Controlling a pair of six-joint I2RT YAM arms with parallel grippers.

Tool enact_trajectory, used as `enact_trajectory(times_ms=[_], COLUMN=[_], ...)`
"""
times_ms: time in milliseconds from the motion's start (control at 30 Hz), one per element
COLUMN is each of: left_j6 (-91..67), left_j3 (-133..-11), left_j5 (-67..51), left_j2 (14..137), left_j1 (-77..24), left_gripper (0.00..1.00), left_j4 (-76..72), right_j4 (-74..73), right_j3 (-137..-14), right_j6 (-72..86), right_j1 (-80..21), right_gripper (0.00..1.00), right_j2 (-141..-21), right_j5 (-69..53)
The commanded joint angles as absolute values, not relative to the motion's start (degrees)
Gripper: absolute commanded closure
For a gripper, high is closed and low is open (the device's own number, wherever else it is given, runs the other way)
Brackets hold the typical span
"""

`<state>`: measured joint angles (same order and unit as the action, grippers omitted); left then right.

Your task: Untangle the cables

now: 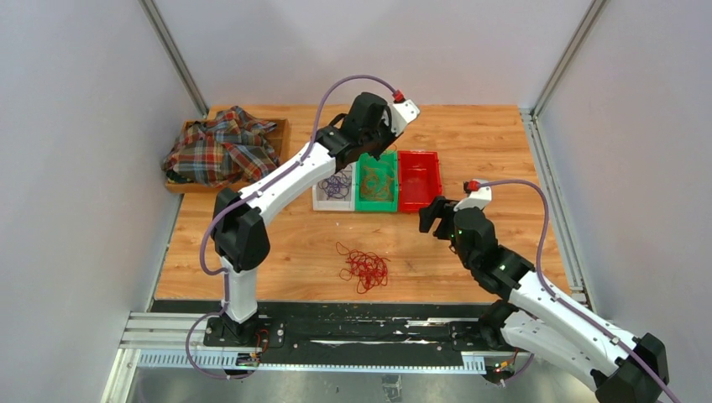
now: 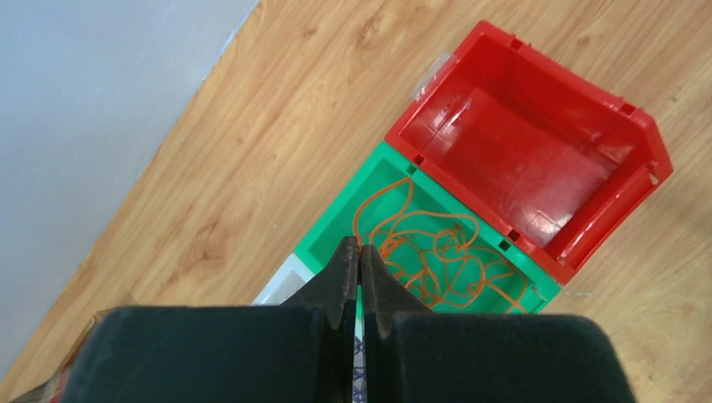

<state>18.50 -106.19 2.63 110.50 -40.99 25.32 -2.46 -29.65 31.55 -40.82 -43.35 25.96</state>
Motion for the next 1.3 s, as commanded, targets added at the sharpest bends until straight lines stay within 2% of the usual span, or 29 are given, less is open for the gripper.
enact_trajectory(times_ms=[0, 367, 667, 700, 867, 967, 1033, 1267], left_j6=[17.23, 11.07, 15.49, 16.24, 18.83, 19.93, 21.15, 28.11], left_j3=[-103.95, -97.72, -100.4, -101.52, -107.24, -111.33, -113.62, -110.63], left_j5=[3.88, 4.53, 9.11, 9.35, 8.95, 6.5, 5.1, -2.61], left_j2=[109.81, 111.85, 116.89, 117.43, 118.77, 117.91, 116.76, 109.18], left_j1=[-40.56, -40.08, -39.73, -39.65, -39.0, -37.81, -37.18, -36.74], left_gripper=[0.99, 1.0, 0.98, 0.95, 0.47, 0.28, 0.18, 0.07], left_j4=[21.94, 19.02, 21.53, 22.77, 28.57, 32.74, 35.47, 43.94], right_j4=[-4.83, -8.69, -9.51, -9.49, -8.53, -8.61, -8.62, -8.62], right_j3=[-31.34, -34.54, -36.1, -36.09, -36.23, -36.22, -36.05, -37.06], right_j6=[31.94, 33.61, 33.05, 33.11, 31.6, 31.22, 30.95, 30.09], right_j1=[-39.88, -39.81, -39.27, -39.29, -39.27, -39.19, -39.19, -38.85], right_gripper=[0.24, 0.26, 0.24, 0.24, 0.22, 0.22, 0.22, 0.21], right_j2=[-41.81, -44.9, -46.91, -46.93, -47.86, -47.76, -47.49, -48.41], right_j5=[26.13, 21.71, 18.07, 17.76, 15.79, 15.58, 15.55, 14.85])
